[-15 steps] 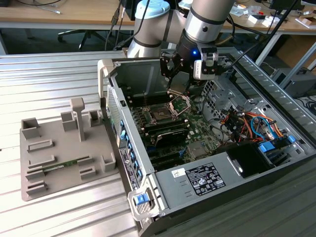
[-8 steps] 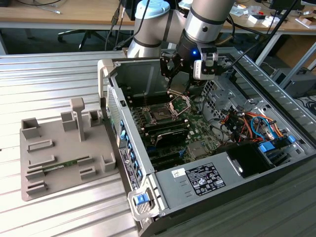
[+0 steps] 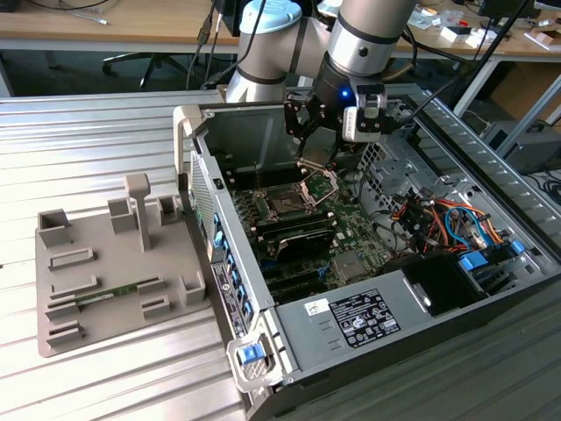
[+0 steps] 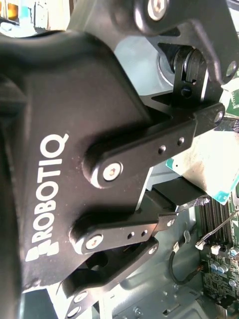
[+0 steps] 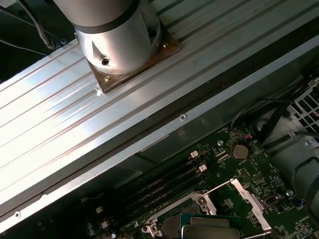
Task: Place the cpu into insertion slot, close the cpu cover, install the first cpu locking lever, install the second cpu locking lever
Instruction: 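Place the cpu into insertion slot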
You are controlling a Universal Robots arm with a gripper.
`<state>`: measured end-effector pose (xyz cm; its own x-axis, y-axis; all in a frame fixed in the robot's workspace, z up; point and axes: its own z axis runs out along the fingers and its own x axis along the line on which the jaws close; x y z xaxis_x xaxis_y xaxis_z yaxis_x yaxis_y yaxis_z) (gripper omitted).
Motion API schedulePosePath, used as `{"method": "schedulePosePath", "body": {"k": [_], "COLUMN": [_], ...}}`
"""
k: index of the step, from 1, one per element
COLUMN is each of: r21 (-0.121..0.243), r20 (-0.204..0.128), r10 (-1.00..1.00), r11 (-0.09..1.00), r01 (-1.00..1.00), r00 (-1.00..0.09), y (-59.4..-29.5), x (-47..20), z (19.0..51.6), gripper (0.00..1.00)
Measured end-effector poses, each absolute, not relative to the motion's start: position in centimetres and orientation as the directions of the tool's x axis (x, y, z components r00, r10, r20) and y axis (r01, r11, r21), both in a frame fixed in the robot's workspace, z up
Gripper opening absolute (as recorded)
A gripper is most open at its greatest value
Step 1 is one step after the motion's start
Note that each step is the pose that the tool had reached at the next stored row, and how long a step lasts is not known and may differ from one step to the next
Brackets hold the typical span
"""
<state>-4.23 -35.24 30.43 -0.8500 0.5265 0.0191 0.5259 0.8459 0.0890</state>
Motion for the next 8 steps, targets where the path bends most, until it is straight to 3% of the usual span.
{"method": "schedulePosePath", "body": {"k": [8], "r21": [0.089], "r20": [0.019], "r10": [0.555], "r11": [0.828], "r01": [0.554], "r00": [-0.832], "y": [-35.24], "x": [-4.23], "z": [30.38], "gripper": [0.54]}}
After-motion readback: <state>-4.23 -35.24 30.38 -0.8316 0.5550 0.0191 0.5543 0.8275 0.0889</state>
